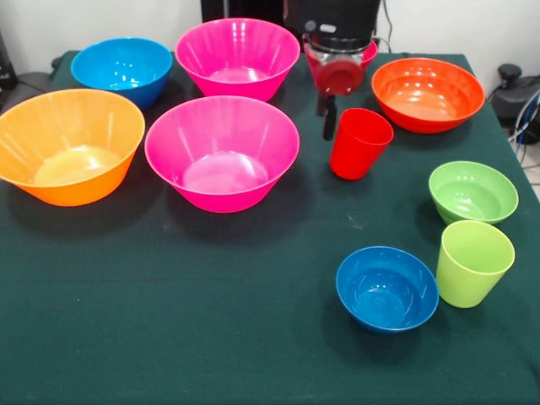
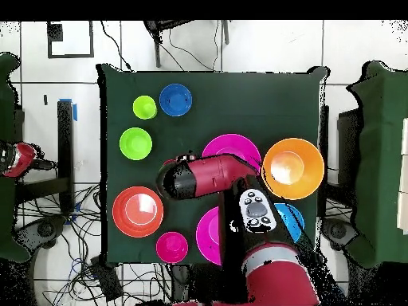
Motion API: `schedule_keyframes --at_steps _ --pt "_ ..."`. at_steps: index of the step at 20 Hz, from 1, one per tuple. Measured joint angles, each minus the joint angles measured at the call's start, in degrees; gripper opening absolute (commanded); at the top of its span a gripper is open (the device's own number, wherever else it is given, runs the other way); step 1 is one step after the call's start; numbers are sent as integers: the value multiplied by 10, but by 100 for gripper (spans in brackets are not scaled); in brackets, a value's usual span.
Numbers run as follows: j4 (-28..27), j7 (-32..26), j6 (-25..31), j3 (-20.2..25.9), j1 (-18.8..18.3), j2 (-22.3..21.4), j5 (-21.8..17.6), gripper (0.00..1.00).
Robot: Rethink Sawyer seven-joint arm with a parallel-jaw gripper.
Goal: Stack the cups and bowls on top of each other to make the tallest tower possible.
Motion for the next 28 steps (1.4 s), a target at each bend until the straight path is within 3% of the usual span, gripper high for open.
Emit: schedule_keyframes --at_steps 13,28 --pt "28 0 0 -10 39 -49 35 100" --pt "38 0 0 -10 -20 -41 34 100"
